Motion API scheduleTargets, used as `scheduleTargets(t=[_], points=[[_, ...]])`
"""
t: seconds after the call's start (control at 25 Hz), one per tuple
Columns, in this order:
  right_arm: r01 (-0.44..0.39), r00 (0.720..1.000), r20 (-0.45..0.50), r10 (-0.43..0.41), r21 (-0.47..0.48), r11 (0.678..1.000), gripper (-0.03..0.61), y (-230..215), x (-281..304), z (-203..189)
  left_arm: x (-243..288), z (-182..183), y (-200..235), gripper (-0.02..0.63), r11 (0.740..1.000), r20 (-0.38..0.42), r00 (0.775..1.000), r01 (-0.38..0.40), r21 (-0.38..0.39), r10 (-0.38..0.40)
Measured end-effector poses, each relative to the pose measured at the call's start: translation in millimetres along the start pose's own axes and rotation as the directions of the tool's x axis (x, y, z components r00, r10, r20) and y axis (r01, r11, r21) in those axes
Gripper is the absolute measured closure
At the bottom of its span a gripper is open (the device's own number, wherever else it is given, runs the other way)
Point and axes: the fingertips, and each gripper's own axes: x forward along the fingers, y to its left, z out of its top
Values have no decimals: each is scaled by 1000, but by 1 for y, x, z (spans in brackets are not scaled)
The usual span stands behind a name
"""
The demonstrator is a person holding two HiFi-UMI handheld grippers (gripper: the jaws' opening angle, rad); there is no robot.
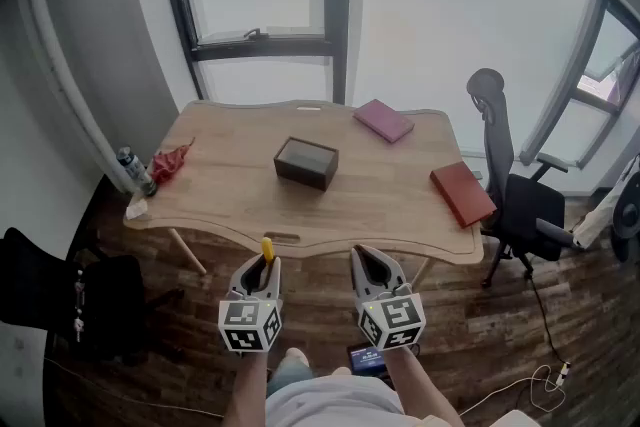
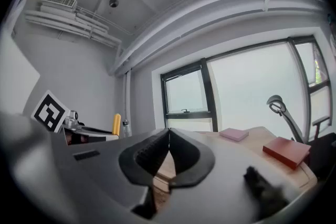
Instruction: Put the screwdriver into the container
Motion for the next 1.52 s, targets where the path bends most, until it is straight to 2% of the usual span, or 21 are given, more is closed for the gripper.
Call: scheduleTargets(t=[0.36,0.48,0.56,0.68,0.8,0.96,1.28,1.52], points=[[13,1000,2,-13,-16,1000,546,-13,-11,1,-1,2,-6,534,1000,3,1000,-3,-9,3],[-6,1000,12,6,44,999,546,-17,-10,0,2,4,-8,534,1000,3,1000,-2,-15,2],[-34,999,31,31,115,993,545,-19,-10,2,6,3,-10,534,998,2,1000,22,-60,-21],[-47,999,33,43,115,992,545,-22,-7,2,11,1,-8,534,991,6,999,42,-129,-42],[-59,998,22,57,117,991,545,-26,0,0,17,1,-3,534,995,-10,1000,14,-97,-15],[-88,996,9,87,140,986,545,-29,15,-3,33,2,6,534,994,-13,1000,-5,-111,4],[-53,998,-13,55,143,988,543,-57,69,-10,87,10,33,534,997,-15,1000,-21,-76,20],[-15,1000,-19,19,173,985,543,-85,147,-10,156,25,72,534,999,-22,1000,8,-47,-9]])
